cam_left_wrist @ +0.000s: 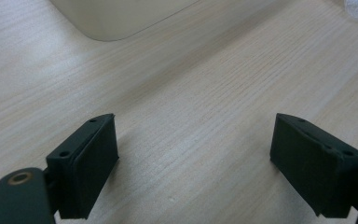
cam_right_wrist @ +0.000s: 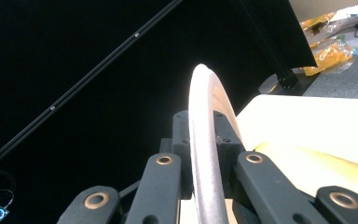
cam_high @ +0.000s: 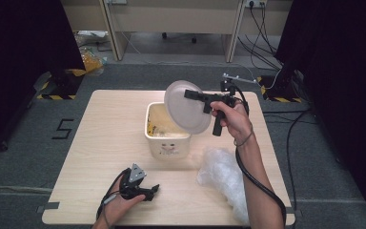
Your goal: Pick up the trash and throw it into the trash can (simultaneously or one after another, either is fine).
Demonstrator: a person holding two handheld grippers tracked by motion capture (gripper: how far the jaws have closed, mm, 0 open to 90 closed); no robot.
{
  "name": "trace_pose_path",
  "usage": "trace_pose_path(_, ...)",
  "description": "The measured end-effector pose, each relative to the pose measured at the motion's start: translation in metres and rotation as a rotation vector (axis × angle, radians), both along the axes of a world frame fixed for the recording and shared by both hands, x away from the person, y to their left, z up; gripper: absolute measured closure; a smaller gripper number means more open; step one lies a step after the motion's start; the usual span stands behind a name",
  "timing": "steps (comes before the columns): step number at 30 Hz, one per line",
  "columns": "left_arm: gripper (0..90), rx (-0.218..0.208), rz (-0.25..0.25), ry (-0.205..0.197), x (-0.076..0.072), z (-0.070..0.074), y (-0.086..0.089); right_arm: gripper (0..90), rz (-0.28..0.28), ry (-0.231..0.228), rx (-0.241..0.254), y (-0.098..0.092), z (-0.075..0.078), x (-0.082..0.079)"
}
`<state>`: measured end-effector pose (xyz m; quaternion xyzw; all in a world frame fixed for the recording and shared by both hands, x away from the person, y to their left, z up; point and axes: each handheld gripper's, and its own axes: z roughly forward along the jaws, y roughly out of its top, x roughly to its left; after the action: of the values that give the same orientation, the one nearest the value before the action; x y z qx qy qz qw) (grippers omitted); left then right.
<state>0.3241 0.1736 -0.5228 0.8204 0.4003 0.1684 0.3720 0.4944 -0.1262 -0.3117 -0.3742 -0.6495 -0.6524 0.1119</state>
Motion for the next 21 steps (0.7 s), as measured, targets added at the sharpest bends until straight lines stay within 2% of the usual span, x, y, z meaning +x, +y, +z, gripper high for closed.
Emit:
trace_pose_path(9,14.3,-0.001,-0.001,0.002,0.0,0.0,0.0,83.7,-0.007,0.027,-0.012,0.019,-0.007,0.019)
trace_pose_path(21,14.3,-0.002,0.0,0.0,0.0,0.0,0.0,83.6,-0.028,0.086,-0.035,0.03,-0.029,0.033)
